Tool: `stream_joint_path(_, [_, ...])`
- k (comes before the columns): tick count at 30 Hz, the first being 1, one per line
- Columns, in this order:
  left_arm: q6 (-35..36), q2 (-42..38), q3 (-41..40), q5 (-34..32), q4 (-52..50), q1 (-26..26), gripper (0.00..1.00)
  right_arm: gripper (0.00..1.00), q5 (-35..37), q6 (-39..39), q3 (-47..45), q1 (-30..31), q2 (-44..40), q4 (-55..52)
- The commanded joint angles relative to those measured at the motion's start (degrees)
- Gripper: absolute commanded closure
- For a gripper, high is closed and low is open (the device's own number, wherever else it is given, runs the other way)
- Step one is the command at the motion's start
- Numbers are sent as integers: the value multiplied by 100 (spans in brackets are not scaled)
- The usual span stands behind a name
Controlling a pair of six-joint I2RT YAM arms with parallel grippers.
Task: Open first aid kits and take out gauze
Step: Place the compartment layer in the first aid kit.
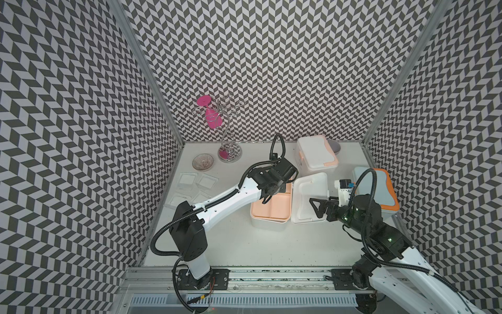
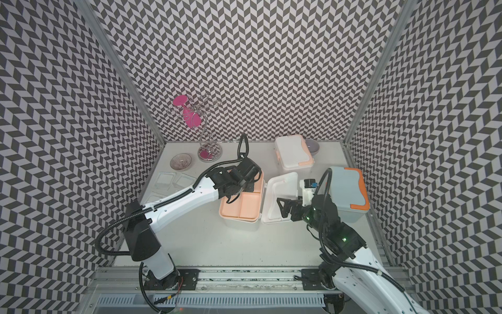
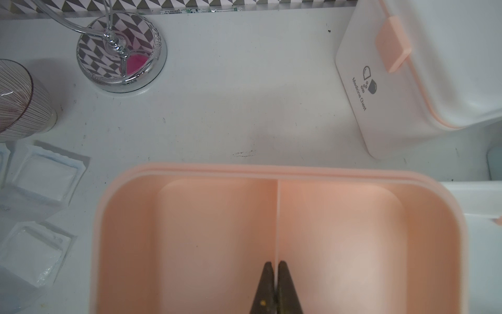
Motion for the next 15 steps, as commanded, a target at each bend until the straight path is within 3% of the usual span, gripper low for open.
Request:
stream_joint_path(1, [53,274,290,-88,-184,70,100,0,4,-89,29,-35,-60,333])
stream_joint_path(15, [138,770,200,-56,-364,101,100,0,-114,-154,-15,-62,50,439])
